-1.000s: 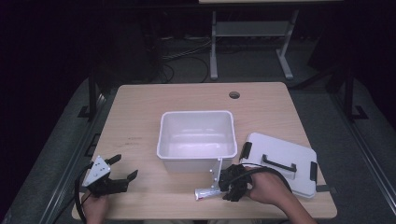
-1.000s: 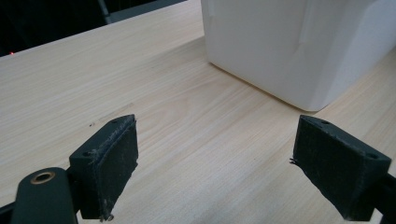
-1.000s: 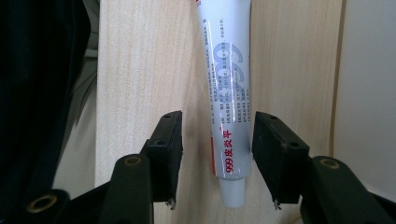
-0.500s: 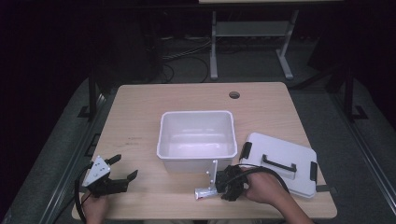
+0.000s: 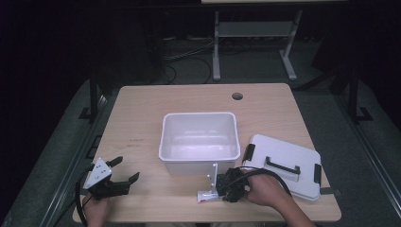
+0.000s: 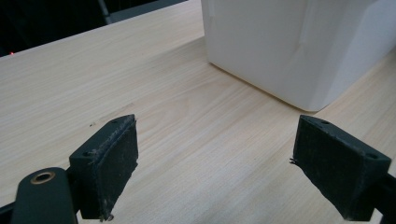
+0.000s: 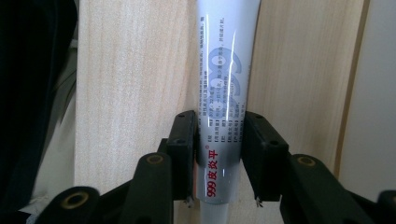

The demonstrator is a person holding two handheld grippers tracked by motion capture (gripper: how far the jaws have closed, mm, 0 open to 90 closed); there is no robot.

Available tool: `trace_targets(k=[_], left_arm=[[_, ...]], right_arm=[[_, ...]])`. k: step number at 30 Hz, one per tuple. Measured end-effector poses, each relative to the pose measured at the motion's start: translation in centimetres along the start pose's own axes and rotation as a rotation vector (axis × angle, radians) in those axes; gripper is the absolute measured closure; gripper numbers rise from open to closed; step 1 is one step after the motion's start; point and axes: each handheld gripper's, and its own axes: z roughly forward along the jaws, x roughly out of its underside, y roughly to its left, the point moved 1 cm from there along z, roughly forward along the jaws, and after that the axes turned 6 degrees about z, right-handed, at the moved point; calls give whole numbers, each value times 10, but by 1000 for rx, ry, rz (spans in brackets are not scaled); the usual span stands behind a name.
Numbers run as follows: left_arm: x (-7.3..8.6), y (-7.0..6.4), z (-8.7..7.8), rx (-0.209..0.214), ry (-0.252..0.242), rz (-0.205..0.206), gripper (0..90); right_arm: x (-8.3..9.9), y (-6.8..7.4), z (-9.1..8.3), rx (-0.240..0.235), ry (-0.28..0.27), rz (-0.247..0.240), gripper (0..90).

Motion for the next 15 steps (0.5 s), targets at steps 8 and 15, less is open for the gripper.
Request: trace_targets(k=[8, 15], left_arm=[[0, 0, 0, 0, 0, 0, 136], [0, 0, 0, 0, -1, 1, 135]], right_arm=[[0, 0, 0, -2, 2, -1, 675], [-1, 1, 0, -11, 6, -8, 681]])
